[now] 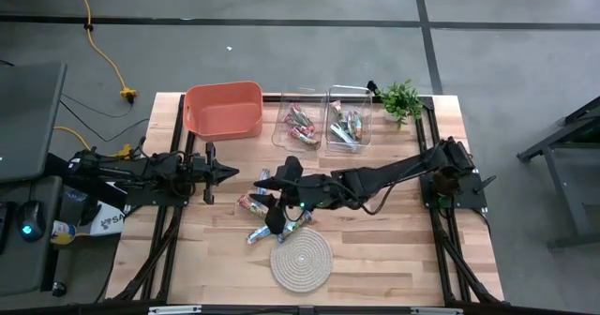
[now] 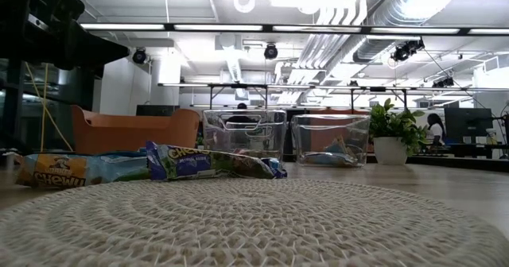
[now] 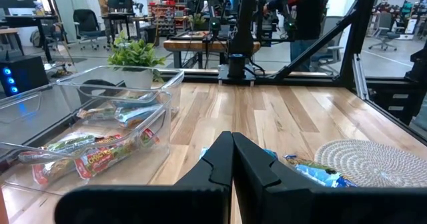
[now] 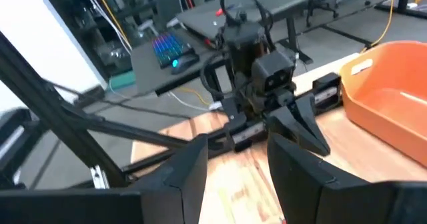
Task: Pick and place Granola Bars by type
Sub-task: Put the red granola bar into the left transparent bin
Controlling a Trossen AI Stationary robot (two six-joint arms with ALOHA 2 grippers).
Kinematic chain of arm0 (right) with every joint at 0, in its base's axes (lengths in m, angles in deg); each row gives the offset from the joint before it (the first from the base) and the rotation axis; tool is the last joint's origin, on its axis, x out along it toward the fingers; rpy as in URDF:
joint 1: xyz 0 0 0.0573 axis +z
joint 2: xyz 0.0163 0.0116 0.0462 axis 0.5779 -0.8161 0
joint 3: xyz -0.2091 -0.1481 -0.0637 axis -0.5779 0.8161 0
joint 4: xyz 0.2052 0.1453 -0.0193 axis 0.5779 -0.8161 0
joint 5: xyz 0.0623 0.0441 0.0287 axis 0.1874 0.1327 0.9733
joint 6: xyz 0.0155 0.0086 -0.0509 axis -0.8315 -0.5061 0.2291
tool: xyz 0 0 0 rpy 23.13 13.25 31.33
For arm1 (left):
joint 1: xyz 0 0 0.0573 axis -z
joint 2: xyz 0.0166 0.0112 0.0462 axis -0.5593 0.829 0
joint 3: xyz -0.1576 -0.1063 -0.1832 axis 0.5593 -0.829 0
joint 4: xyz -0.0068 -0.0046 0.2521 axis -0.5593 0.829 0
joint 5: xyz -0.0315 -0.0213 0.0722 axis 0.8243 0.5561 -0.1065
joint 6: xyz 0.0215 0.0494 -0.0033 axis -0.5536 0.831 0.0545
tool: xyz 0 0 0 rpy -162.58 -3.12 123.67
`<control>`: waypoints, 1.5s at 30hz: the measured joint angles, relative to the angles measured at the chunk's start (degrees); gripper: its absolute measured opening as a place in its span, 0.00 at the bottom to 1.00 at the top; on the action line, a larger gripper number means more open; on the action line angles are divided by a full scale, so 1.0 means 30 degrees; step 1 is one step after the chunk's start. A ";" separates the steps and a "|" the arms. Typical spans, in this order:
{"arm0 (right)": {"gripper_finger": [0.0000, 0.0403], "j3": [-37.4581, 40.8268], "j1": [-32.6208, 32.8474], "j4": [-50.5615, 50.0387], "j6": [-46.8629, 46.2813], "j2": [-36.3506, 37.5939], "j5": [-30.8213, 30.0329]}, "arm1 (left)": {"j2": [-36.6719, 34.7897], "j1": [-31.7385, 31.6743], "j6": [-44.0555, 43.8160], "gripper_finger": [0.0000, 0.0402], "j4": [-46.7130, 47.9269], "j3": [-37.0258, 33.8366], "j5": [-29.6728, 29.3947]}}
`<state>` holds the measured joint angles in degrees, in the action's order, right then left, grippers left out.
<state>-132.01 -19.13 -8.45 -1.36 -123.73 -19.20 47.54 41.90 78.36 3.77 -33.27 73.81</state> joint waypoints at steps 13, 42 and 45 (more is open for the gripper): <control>0.35 -0.1031 -0.0186 -0.0115 -0.0040 -0.3195 0.2161 | -0.0002 -0.0005 -0.0001 0.00 0.0002 0.0002 0.0009; 0.52 -0.1096 -0.0789 -0.4399 -0.0920 -0.6177 0.2294 | 0.0001 -0.0006 0.0000 0.00 -0.0004 -0.0004 0.0009; 0.55 -0.1067 -0.0761 -0.4732 0.0032 -0.6338 0.2374 | 0.0001 -0.0004 0.0000 0.00 -0.0004 -0.0004 0.0009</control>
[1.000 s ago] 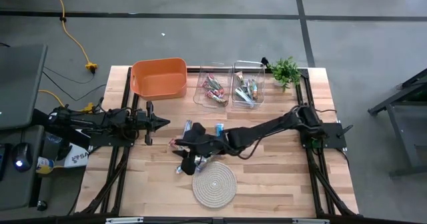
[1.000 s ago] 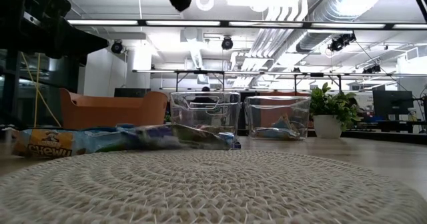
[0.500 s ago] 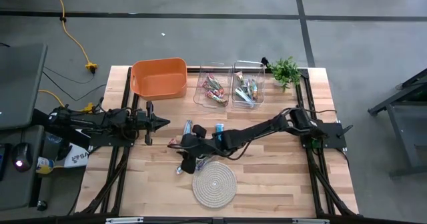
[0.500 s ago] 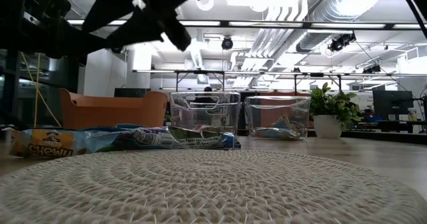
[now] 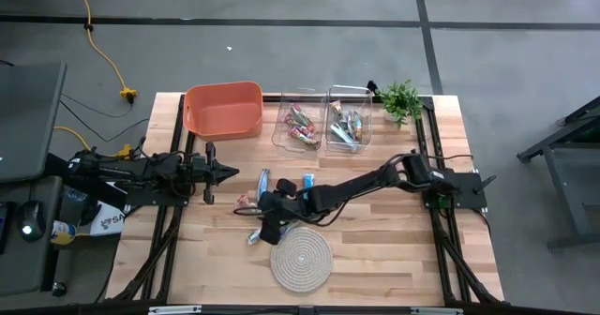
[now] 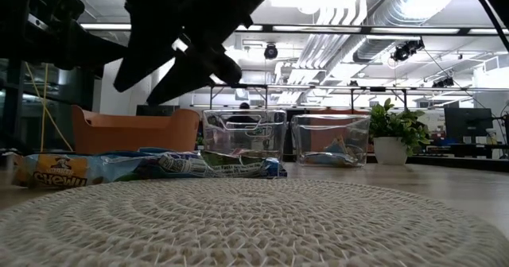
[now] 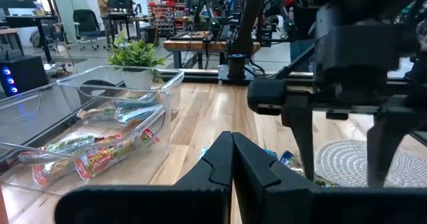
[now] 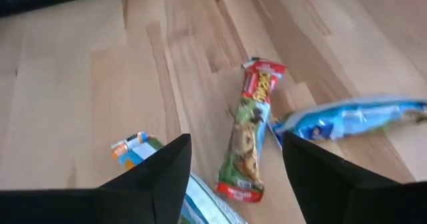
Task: Pick and place Granola Bars by type
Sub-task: Put the red granola bar into the left transparent bin
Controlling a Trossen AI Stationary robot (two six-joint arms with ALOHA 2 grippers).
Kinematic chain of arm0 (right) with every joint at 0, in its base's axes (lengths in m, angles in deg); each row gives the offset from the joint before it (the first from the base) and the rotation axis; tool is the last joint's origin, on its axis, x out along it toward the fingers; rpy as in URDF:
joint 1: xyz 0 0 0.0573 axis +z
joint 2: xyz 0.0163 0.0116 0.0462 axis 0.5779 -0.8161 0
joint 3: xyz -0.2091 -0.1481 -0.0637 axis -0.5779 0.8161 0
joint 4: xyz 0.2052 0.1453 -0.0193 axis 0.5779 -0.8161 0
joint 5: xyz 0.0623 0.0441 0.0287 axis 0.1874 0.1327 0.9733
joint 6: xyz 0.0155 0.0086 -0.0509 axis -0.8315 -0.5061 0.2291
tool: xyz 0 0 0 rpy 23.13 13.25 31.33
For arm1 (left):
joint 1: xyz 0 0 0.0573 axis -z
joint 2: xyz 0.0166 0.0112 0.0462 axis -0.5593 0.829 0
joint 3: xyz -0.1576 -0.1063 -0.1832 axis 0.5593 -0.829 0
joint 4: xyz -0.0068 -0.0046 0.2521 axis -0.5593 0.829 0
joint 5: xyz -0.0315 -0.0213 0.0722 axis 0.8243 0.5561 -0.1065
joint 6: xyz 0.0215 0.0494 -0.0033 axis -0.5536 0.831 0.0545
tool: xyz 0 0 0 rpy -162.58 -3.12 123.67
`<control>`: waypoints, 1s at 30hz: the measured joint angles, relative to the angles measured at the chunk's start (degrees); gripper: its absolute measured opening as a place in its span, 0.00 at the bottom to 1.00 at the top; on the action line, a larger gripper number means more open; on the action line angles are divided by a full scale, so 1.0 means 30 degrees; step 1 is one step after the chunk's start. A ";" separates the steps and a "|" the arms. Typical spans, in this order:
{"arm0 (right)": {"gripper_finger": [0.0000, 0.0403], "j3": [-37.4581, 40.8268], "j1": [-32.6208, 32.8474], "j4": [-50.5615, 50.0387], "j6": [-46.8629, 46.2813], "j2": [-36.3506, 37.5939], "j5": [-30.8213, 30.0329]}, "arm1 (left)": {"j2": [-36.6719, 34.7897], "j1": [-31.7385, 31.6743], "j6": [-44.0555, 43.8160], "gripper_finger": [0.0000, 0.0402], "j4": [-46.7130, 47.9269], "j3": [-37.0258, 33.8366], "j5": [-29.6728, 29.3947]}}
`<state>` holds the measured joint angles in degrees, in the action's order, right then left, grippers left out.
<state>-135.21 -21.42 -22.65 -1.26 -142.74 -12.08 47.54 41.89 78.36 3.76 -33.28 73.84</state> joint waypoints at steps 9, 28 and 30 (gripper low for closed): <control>0.57 -0.0015 -0.0003 0.0029 0.0790 -0.0876 0.0045 | -0.0001 -0.0002 0.0000 0.00 0.0007 0.0002 0.0007; 0.57 0.0007 -0.0015 0.1317 -0.1419 -0.2222 -0.1164 | -0.0002 0.0005 0.0000 0.00 0.0007 0.0000 0.0108; 0.57 0.0007 -0.0015 0.1300 -0.1599 -0.2236 -0.1296 | -0.0003 0.0005 0.0000 0.00 0.0007 0.0000 0.0109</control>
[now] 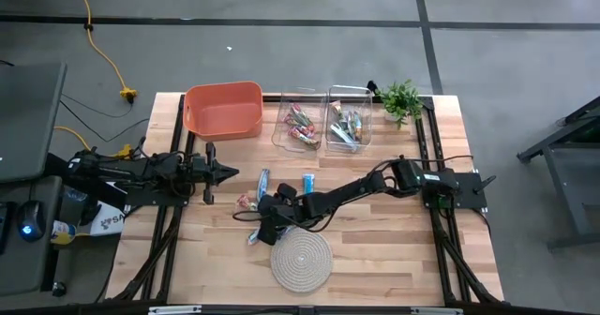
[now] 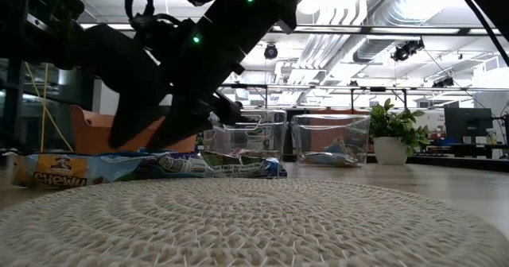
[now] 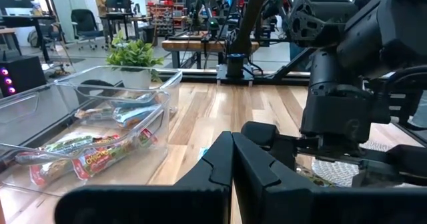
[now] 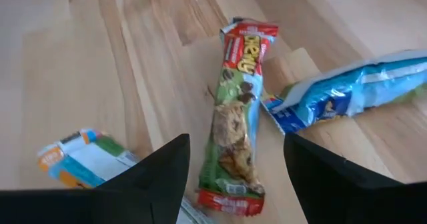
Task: Pick and place Granola Bars by type
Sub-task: Put the red granola bar into the left transparent bin
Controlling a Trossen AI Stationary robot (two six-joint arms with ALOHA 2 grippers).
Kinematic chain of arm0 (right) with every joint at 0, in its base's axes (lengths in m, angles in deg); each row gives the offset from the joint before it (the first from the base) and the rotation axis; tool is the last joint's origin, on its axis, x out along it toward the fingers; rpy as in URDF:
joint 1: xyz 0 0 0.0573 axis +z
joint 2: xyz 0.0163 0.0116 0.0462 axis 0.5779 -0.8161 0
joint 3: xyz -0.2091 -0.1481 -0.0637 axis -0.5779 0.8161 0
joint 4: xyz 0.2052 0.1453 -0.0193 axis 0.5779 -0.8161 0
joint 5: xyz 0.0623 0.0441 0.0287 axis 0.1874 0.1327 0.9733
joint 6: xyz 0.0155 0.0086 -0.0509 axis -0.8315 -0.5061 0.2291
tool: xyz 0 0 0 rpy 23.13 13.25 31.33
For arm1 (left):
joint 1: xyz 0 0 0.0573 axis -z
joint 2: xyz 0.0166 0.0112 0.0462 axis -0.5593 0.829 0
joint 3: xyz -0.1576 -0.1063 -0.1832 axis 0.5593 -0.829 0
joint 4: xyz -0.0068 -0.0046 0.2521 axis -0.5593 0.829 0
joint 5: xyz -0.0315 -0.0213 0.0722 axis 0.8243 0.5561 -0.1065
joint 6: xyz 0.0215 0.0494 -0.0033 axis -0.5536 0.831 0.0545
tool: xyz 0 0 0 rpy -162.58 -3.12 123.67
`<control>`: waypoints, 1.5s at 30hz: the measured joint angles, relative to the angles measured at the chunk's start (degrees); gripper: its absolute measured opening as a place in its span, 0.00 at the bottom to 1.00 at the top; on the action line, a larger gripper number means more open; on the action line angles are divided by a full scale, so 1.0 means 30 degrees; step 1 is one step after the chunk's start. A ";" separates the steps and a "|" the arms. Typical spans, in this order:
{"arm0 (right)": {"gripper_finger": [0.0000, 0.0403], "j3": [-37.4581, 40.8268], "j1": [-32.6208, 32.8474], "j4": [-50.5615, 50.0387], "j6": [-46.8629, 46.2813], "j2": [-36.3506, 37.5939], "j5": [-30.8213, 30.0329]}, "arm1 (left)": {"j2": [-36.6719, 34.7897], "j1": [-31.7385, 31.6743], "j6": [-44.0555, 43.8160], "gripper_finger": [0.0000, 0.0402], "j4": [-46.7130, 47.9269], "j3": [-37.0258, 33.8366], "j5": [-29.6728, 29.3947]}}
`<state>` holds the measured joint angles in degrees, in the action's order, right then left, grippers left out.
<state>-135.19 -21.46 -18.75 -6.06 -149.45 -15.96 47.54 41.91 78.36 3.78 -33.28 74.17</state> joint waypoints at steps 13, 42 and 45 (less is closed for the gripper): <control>0.57 -0.0015 0.0015 0.1171 -0.0339 -0.0570 -0.0685 | 0.0006 0.0000 0.0000 0.00 0.0001 0.0006 0.0015; 0.55 -0.0058 0.0692 0.1609 -0.1370 -0.1779 -0.1304 | 0.0002 0.0000 0.0000 0.00 0.0007 0.0002 0.0039; 0.51 -0.0058 0.0678 0.1397 -0.1311 -0.1779 -0.1311 | 0.0000 0.0000 0.0000 0.00 0.0007 0.0001 0.0036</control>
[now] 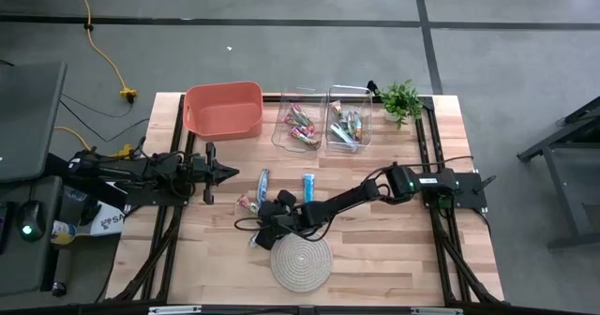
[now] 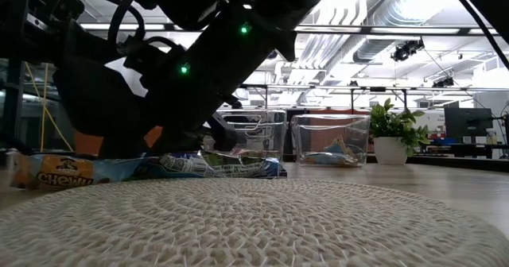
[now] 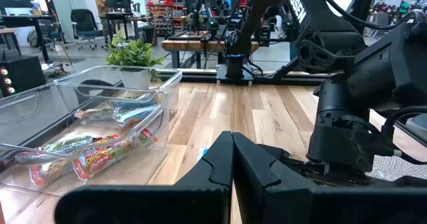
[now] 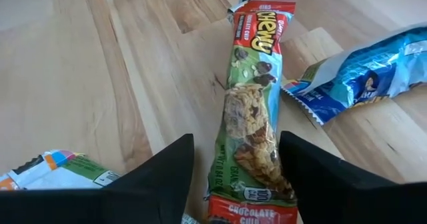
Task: Pick and place Granola Bars by type
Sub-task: Put the red granola bar into the left transparent bin
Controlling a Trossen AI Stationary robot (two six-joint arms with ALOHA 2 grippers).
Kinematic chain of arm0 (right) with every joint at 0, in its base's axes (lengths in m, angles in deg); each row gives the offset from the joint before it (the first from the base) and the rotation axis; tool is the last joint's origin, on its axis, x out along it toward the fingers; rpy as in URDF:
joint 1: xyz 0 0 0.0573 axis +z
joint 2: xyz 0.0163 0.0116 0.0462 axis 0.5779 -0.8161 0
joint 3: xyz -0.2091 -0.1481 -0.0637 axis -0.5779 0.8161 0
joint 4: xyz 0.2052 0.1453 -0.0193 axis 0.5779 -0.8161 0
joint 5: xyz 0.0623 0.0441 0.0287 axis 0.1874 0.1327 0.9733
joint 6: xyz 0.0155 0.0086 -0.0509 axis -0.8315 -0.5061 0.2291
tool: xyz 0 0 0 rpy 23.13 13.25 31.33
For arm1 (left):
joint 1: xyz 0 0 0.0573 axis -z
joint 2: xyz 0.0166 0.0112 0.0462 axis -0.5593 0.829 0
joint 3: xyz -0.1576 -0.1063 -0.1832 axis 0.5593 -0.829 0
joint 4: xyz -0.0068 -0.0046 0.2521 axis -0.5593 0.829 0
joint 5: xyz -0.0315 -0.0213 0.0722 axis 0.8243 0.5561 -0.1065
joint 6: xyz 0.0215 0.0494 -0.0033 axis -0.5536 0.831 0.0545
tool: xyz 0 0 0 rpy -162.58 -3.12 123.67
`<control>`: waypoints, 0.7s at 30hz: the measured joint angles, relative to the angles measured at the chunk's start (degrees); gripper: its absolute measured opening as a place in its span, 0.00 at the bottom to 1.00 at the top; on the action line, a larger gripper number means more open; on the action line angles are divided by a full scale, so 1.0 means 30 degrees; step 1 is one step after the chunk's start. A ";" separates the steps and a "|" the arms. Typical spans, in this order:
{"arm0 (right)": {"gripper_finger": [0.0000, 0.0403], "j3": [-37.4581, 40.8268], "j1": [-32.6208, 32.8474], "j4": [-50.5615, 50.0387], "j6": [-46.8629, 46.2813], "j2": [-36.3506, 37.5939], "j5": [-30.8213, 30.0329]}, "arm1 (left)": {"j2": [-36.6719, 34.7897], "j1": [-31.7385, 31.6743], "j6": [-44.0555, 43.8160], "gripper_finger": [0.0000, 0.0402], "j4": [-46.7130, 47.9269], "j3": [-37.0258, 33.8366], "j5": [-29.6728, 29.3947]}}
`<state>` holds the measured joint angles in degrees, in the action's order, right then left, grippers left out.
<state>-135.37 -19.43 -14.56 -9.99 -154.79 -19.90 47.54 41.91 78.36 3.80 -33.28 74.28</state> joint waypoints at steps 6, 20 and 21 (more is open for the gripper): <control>0.44 0.0000 0.0000 -0.0108 0.0009 -0.0007 -0.0058 | 0.0000 0.0000 -0.0006 0.00 0.0000 0.0000 0.0000; 0.31 0.0036 0.0000 -0.0156 -0.0182 -0.0022 -0.0065 | 0.0000 0.0000 0.0000 0.00 0.0000 -0.0001 0.0000; 0.30 0.0036 0.0000 -0.0142 -0.0193 -0.0022 -0.0044 | 0.0000 0.0000 0.0000 0.00 0.0000 0.0000 0.0000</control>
<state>-135.26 -19.43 -14.99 -10.57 -154.85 -20.03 47.54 41.91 78.36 3.80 -33.28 74.28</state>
